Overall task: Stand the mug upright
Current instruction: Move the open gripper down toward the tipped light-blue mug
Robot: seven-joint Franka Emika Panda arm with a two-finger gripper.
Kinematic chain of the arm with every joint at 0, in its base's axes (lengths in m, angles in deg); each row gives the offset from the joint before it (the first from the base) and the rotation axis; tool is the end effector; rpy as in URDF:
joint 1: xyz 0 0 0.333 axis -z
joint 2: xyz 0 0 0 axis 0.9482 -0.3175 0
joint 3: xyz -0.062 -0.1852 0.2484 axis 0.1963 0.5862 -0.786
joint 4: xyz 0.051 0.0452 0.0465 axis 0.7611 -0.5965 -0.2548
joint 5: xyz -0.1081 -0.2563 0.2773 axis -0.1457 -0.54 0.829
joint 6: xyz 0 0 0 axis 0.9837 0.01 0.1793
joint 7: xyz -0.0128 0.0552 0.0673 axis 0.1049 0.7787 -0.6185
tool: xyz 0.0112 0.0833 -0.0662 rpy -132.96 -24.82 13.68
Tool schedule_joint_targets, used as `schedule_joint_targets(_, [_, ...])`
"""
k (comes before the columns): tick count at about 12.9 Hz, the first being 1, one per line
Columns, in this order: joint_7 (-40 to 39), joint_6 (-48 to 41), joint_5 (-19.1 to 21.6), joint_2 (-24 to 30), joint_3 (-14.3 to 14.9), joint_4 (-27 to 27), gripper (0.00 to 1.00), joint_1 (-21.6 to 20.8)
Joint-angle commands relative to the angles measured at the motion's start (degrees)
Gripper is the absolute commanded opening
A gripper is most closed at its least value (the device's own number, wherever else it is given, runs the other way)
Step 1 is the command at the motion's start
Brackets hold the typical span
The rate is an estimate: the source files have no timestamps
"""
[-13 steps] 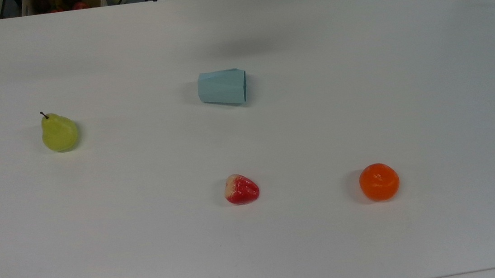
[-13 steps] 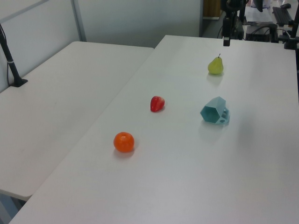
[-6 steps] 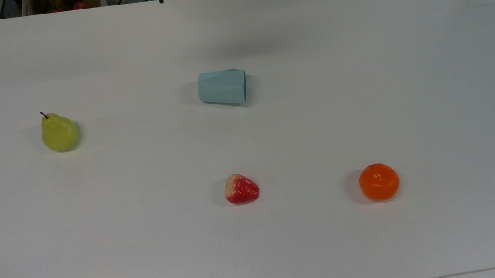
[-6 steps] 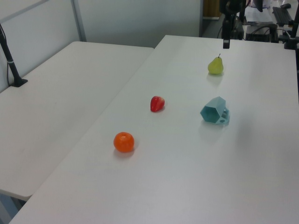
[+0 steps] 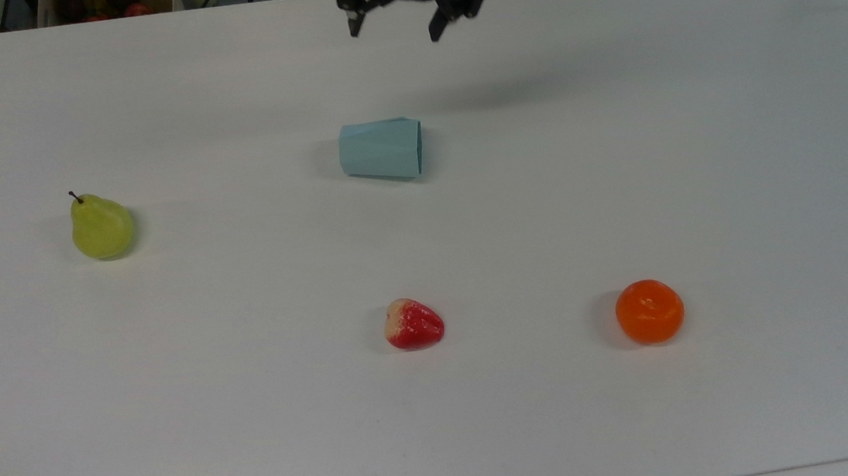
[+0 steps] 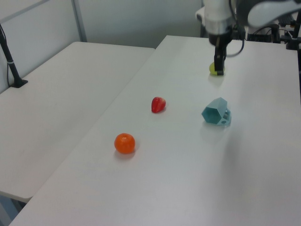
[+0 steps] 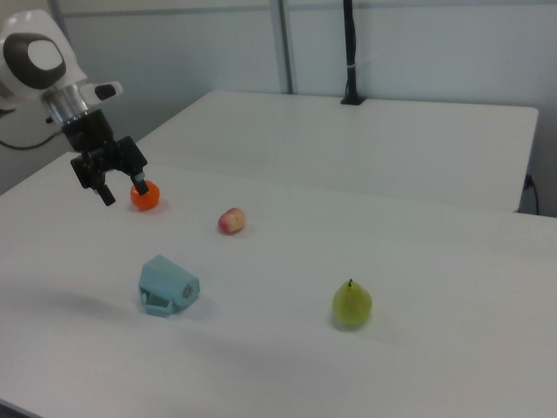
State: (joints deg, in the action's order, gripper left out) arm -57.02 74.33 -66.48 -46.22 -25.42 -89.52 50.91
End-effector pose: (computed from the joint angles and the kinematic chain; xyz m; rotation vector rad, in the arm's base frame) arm 0.5614 0.1833 0.5204 2.7413 0.2520 -0.0640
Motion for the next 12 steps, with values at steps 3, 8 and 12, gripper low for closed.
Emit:
schedule_joint_targets(3, [9.1, 3.2, -10.4, -9.0, -0.7, -0.3, 1.00, -3.8])
schedule_joint_targets(8, [14.8, 3.4, -13.0, -15.6, -0.8, -0.1, 1.00, -5.9])
schedule_joint_targets(12, [15.0, 1.9, -15.3, -18.3, -0.6, -0.6, 1.00, -4.4])
